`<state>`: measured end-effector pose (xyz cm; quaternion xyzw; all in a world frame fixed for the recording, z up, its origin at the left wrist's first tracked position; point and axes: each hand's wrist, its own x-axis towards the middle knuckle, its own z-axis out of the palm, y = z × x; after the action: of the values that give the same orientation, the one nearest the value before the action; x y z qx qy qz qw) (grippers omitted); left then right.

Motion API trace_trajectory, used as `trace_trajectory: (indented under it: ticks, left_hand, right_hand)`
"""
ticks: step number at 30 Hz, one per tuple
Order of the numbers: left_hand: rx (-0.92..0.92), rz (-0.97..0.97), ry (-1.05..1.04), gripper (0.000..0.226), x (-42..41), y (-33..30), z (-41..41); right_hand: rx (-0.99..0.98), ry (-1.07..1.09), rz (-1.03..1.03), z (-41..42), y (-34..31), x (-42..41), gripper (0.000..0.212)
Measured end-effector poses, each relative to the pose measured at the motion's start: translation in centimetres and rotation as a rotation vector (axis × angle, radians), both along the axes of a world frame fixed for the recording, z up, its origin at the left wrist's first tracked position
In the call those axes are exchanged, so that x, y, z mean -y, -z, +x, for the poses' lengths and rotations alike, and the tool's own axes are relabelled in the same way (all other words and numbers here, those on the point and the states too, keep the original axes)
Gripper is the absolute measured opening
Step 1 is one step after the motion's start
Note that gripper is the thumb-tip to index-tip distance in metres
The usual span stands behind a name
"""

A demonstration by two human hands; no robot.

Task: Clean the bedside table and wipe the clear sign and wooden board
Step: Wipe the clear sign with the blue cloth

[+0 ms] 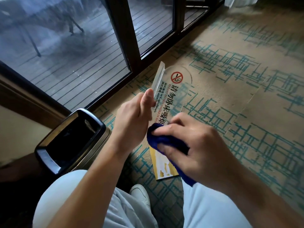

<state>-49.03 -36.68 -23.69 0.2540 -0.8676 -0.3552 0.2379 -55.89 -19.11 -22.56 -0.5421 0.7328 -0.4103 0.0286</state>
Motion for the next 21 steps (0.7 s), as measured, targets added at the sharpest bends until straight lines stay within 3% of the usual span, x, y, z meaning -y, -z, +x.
trace_trajectory:
  ticks: [6, 13, 15, 18, 21]
  left_hand:
    - [-0.072, 0.008, 0.052, 0.056, -0.2, -0.5, 0.2]
    - [-0.171, 0.352, 0.037, 0.062, 0.7, -0.5, 0.2]
    - [-0.181, 0.525, 0.074, 0.067, 0.3, -0.7, 0.0]
    - [-0.096, 0.715, 0.209, 0.082, 0.3, -1.2, 0.2]
    - [0.024, 0.752, 0.315, 0.078, 0.7, -2.1, 0.8]
  right_hand:
    - [0.272, 0.348, -0.364, -5.1, -0.6, -0.2, 0.02]
    - [0.284, 0.073, -0.18, -2.1, 0.7, -0.6, 0.022]
    - [0.426, 0.08, -0.255, -1.7, 0.6, -1.1, 0.017]
    - [0.819, 0.191, -0.474, -3.4, -0.3, -0.8, 0.016]
    - [1.021, 0.283, -0.368, -6.6, -0.7, -0.6, 0.059]
